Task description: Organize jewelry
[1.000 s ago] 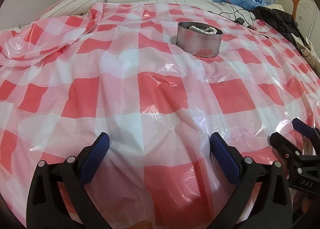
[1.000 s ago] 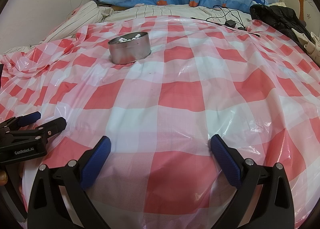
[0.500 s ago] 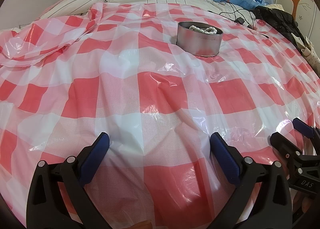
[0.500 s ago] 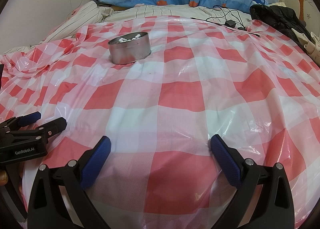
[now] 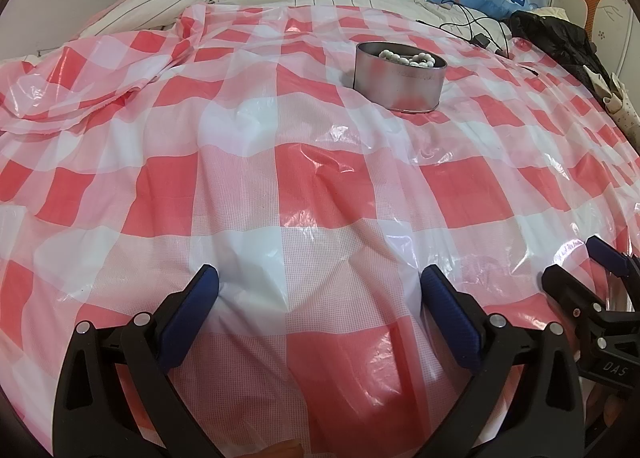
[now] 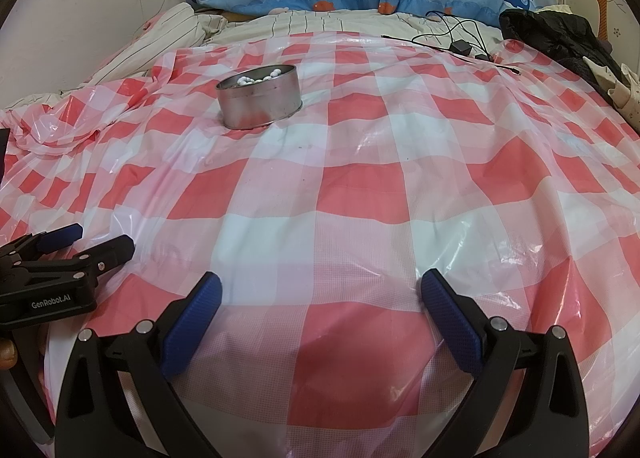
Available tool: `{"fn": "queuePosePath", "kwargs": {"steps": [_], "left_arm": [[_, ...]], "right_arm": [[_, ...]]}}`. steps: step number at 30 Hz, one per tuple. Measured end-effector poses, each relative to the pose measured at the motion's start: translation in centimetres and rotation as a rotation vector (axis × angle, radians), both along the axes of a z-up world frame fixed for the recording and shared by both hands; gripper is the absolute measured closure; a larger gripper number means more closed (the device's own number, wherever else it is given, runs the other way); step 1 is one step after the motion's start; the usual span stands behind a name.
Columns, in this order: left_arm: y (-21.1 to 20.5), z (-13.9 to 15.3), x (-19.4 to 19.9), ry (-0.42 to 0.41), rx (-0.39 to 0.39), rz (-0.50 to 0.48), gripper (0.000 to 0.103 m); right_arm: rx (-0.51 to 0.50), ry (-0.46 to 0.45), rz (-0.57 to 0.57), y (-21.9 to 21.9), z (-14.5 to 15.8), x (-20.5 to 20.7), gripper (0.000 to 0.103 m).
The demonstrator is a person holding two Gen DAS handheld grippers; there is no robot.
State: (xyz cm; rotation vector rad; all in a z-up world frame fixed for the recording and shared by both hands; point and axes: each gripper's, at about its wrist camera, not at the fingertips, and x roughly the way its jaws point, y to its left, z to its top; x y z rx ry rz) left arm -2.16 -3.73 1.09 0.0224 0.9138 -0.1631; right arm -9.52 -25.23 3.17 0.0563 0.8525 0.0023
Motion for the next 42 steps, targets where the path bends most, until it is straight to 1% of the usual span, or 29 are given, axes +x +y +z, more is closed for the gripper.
{"fn": "queuePosePath", "kwargs": {"steps": [21,24,33,42], "left_arm": [[-0.02,0.01,0.07,0.000,0.001,0.000,0.006],[0.05,0.07,-0.03,-0.014,-0.010,-0.002,0.006],[0.37,-0.21,0.11,-0.016,-0.035,-0.003,0.006],[0.18,-0.17,-0.04,-0.007,-0.006,-0.001,0.006]], "right_arm": [[-0.001,0.001,-0.002,-0.04,-0.04,0.07,0.007],[-0.003,0.002,-0.002,-0.07,-0.03,0.13,0.007],[-0.001,0.002,-0.002,-0.05,-0.07,0.06,0.007],[-0.004,0.002,-0.003,-0.06,-0.09,0.12,0.007]]}}
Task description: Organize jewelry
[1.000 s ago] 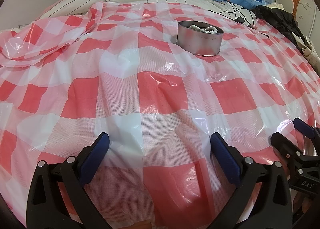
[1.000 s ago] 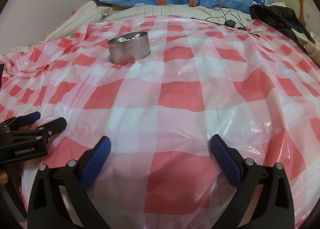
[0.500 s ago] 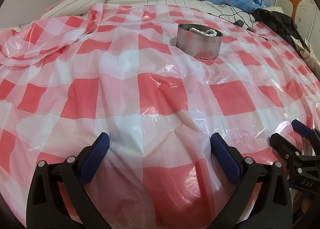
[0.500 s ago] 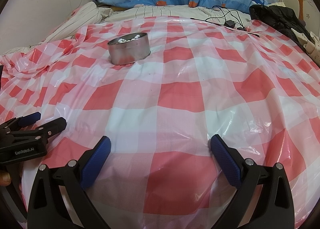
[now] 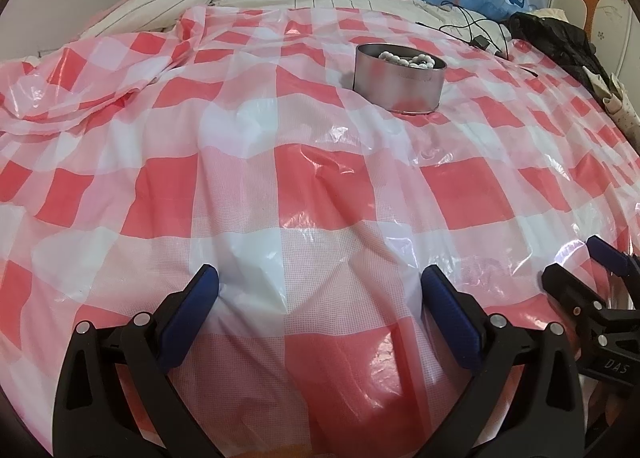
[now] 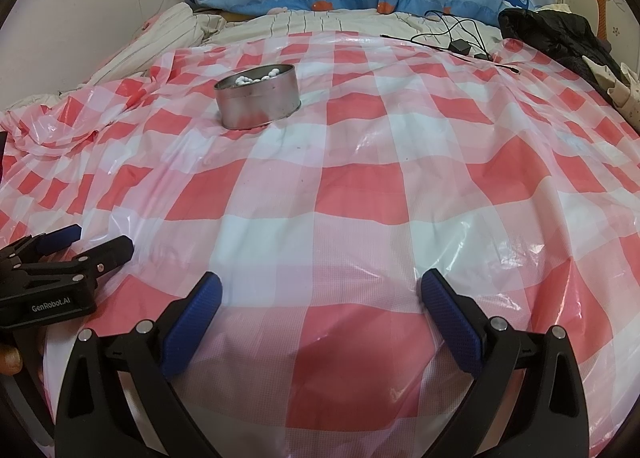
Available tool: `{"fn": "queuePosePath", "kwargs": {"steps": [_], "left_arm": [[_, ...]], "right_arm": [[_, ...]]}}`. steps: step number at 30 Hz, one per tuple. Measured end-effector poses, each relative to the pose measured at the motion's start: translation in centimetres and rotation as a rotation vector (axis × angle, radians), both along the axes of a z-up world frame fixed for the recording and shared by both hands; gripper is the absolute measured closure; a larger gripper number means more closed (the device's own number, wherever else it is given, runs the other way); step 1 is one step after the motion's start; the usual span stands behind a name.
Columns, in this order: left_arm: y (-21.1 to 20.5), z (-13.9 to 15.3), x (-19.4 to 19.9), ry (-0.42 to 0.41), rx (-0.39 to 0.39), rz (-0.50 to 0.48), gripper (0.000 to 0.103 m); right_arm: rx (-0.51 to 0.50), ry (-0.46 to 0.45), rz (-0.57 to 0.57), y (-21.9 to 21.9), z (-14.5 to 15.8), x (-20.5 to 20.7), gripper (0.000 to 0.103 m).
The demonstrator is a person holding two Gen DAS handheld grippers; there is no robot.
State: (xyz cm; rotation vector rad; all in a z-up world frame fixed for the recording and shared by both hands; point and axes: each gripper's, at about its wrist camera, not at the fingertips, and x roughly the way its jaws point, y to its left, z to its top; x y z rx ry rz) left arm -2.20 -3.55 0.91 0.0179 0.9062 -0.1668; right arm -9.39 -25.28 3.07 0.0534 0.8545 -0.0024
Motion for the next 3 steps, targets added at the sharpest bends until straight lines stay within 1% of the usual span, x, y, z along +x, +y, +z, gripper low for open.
{"fn": "queuePosePath", "kwargs": {"steps": [3], "left_arm": [[0.02,0.03,-0.04,0.001,0.003,0.000,0.006]], "right_arm": [[0.002,-0.001,0.000,0.00,-0.01,0.00,0.007]]}}
